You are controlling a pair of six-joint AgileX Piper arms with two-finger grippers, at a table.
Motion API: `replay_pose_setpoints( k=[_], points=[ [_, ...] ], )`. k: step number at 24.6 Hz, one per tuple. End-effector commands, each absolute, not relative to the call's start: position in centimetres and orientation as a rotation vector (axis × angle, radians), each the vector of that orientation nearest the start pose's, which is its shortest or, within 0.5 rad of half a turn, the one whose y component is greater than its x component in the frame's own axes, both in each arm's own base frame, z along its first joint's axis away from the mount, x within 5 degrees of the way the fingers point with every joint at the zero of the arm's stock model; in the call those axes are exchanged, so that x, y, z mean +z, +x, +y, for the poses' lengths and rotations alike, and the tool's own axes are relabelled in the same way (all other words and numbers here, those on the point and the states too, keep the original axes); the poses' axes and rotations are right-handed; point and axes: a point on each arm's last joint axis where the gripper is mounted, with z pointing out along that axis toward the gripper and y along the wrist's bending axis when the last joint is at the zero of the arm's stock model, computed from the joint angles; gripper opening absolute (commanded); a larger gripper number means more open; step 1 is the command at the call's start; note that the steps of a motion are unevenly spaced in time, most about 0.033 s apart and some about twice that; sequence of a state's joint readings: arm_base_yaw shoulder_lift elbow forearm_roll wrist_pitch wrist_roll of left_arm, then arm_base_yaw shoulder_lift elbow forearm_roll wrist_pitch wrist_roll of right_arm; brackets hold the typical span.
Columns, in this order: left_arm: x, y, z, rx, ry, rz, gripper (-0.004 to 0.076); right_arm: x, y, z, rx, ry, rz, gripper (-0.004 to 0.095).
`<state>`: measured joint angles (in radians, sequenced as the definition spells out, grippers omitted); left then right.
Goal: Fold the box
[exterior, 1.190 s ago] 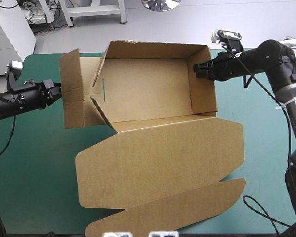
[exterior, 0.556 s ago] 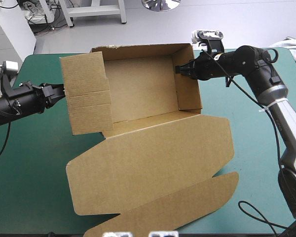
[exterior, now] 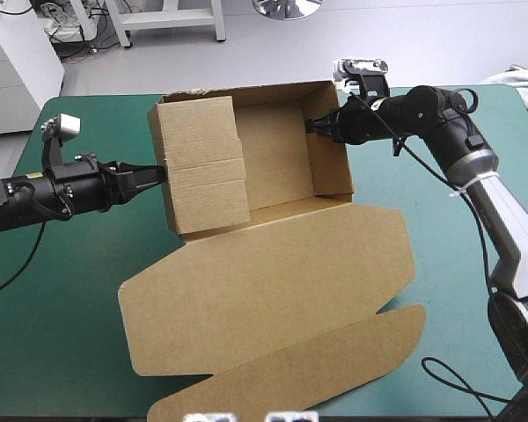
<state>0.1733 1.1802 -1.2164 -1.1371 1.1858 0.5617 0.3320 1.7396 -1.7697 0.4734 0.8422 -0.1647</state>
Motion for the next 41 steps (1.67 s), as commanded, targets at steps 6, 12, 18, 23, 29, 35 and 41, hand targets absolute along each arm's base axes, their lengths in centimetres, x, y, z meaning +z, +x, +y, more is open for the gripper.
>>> replay_pose_setpoints(
  k=[6,12,18,23,29,35,41],
  points=[
    [43.8,21.5,-4.5,-1.115,0.257,1.991,0.02,42.3,36.0,15.8,0.708,-0.32,2.102,-0.0013],
    [43.7,21.5,-4.5,-1.102,0.261,1.998,0.0405,41.0,36.9,16.5,0.726,-0.319,2.141,-0.0013],
    [42.7,22.2,-3.5,-0.882,0.232,2.069,0.0404,41.0,35.8,19.3,0.718,-0.414,2.1,-0.0013],
    [41.5,23.4,-3.6,-0.815,0.157,2.163,0.0353,40.8,35.2,20.4,0.711,-0.468,2.107,-0.0013],
    [39.8,25.2,-4.9,-0.703,0.123,2.239,0.0353,40.5,34.8,20.4,0.698,-0.506,2.152,-0.0012],
    [37.5,27.5,-5.2,-0.565,0.077,2.324,0.0347,39.9,34.4,20.1,0.652,-0.568,2.229,-0.0012],
    [35.6,29.0,-5.3,-0.551,0.044,2.402,0.0151,39.6,34.0,19.9,0.632,-0.591,2.282,-0.0012]
  ],
)
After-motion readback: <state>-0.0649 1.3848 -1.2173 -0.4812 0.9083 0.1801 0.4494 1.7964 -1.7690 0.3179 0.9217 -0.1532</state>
